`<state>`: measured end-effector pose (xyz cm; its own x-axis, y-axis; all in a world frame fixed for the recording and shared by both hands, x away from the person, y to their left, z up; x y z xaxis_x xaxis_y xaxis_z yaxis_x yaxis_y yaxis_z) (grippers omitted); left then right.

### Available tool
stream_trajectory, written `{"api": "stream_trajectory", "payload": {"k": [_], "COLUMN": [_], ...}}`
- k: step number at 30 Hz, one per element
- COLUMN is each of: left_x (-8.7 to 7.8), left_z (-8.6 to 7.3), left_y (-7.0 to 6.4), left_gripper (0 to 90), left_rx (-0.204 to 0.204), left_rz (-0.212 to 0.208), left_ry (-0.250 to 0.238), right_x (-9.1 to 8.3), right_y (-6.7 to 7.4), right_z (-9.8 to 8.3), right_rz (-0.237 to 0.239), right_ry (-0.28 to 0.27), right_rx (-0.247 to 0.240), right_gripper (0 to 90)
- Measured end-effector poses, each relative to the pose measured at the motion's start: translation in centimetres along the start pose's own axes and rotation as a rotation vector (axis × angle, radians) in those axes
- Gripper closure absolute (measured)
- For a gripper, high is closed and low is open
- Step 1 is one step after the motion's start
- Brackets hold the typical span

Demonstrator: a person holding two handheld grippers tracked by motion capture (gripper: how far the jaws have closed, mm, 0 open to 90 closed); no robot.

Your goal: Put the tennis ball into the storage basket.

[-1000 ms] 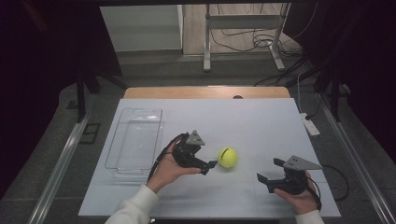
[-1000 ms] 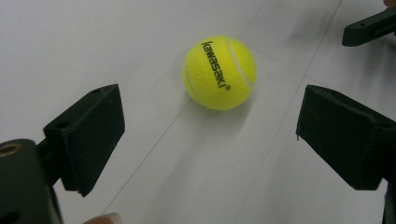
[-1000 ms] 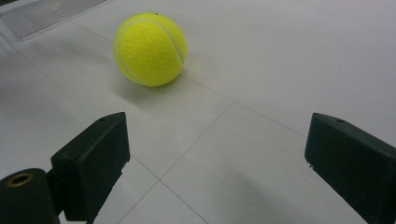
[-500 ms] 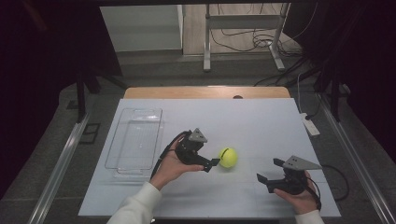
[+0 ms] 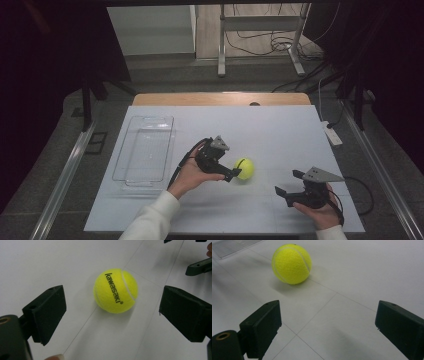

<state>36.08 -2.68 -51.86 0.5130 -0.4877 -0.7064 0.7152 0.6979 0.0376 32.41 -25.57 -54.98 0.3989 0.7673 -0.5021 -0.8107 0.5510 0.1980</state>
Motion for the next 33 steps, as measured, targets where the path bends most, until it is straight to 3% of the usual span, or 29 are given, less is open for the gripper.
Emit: {"api": "stream_trajectory", "payload": {"k": [10, 20, 33], "left_x": [1.1, 2.1, 3.2], "left_z": [0.4, 0.6, 1.3], "left_y": [-0.4, -0.4, -1.3], "left_gripper": [6.8, 6.5, 6.3], "left_rx": [-0.004, 0.000, 0.036], "left_rz": [-0.035, -0.040, -0.067], "left_ry": [0.008, 0.027, 0.054], "right_x": [-0.1, -0.1, -0.2], "right_y": [0.0, -0.1, -0.2], "right_z": [-0.1, -0.1, -0.1], "right_rz": [0.000, 0.001, 0.002], "right_ry": [0.001, 0.002, -0.002], "right_rx": [-0.001, -0.002, 0.002], "right_gripper": [7.0, 7.0, 7.1]}}
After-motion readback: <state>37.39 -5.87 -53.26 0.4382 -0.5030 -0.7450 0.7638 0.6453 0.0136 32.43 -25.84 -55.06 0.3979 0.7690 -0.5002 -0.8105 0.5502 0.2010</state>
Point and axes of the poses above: each handheld gripper's, and its own axes: x roughly forward along the jaws, z roughly out of its top, y roughly to its left, the point moved 8 cm from there along x, roughly forward along the jaws, and after that the axes turned 15 degrees about z, right-handed, at the moved point
